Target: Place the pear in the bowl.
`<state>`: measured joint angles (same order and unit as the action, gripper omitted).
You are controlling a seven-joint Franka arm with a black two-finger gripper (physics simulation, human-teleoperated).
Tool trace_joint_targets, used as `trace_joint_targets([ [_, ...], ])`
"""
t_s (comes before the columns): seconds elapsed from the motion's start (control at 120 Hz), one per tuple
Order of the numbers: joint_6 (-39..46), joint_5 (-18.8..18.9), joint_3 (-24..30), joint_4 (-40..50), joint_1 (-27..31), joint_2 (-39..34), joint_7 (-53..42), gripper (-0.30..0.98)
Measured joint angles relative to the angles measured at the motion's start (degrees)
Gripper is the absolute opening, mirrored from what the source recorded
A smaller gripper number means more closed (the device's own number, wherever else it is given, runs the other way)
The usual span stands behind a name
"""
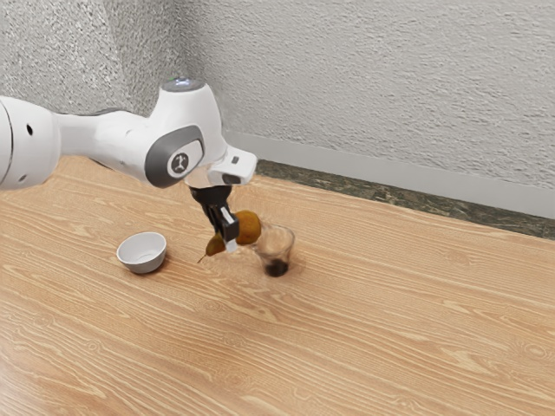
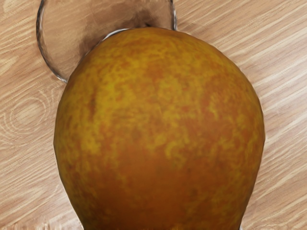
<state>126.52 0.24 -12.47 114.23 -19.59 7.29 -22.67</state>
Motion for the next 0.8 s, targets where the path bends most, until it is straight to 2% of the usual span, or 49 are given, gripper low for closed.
trace_joint_targets([
  [0.117,-5.2,3.3,-7.1,-1.2,0.8,-0.7,-3.2,0.07],
  [0.317,-16.4,12.5,-12.8,-8.7,2.6,2.4,-9.2,0.07],
  [0.408,-21.3,15.1,-15.5,-11.3,2.4,5.4,-12.1,0.08],
  [0.583,-26.2,16.8,-16.7,-14.7,2.4,10.5,-16.8,0.04],
  [0.8,-28.1,16.0,-16.8,-18.8,4.1,17.2,-21.2,0.05],
])
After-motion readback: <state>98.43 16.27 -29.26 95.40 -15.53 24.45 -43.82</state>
